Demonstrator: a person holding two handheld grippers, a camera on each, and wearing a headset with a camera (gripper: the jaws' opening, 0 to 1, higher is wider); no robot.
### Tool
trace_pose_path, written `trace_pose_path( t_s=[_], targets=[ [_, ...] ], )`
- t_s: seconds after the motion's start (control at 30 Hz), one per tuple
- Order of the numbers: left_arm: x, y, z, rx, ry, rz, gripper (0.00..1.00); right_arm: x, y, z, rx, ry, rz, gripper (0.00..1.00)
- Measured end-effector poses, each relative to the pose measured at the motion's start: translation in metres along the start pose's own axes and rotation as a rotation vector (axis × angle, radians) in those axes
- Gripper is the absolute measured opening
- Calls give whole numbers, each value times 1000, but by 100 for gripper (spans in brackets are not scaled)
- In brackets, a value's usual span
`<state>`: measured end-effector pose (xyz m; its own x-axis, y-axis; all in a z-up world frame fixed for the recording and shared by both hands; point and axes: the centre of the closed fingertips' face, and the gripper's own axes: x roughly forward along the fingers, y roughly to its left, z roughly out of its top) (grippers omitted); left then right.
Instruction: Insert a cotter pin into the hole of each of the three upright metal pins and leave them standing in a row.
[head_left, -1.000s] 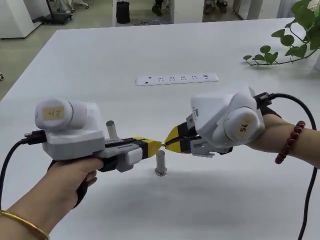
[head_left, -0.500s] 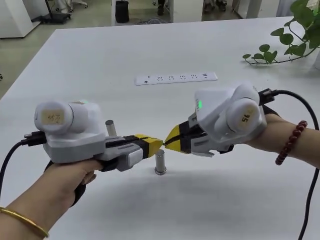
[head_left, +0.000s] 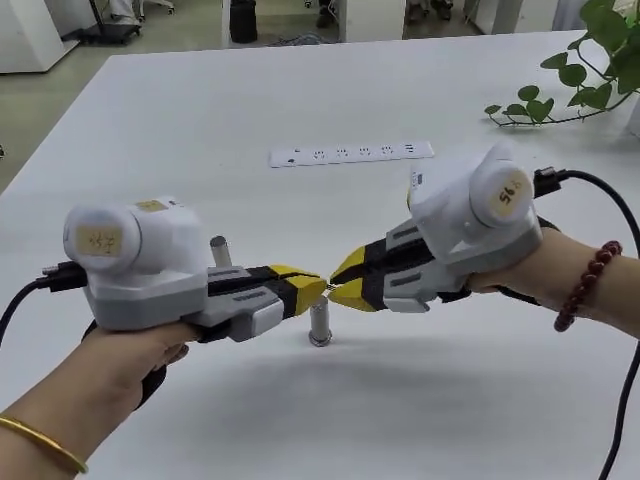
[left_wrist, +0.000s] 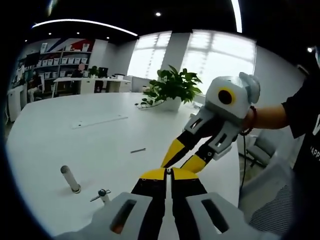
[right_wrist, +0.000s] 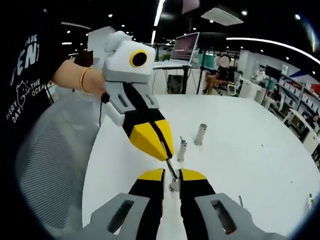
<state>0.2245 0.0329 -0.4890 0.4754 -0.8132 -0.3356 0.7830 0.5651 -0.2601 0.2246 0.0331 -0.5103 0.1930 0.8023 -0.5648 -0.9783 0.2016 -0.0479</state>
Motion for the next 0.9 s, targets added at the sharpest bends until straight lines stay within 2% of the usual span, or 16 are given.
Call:
trace_pose_path(
  t_s=[0.23,0.5,0.7,0.9],
  targets=[
    [-5,2,-4,3,-22,-11,0,-3,1,-1,161,-58,13,8],
    [-12,-2,-6,6,-57,-39,0,-4,7,-8,252,-82,47,8],
    [-16,-9,-4,-16,-84,-84,0,-3,17,-7,278,-95,77,8],
    [-18,-13,-5,-26,-89,-103,0,-2,25,-3,272,-108,105,6]
  ],
)
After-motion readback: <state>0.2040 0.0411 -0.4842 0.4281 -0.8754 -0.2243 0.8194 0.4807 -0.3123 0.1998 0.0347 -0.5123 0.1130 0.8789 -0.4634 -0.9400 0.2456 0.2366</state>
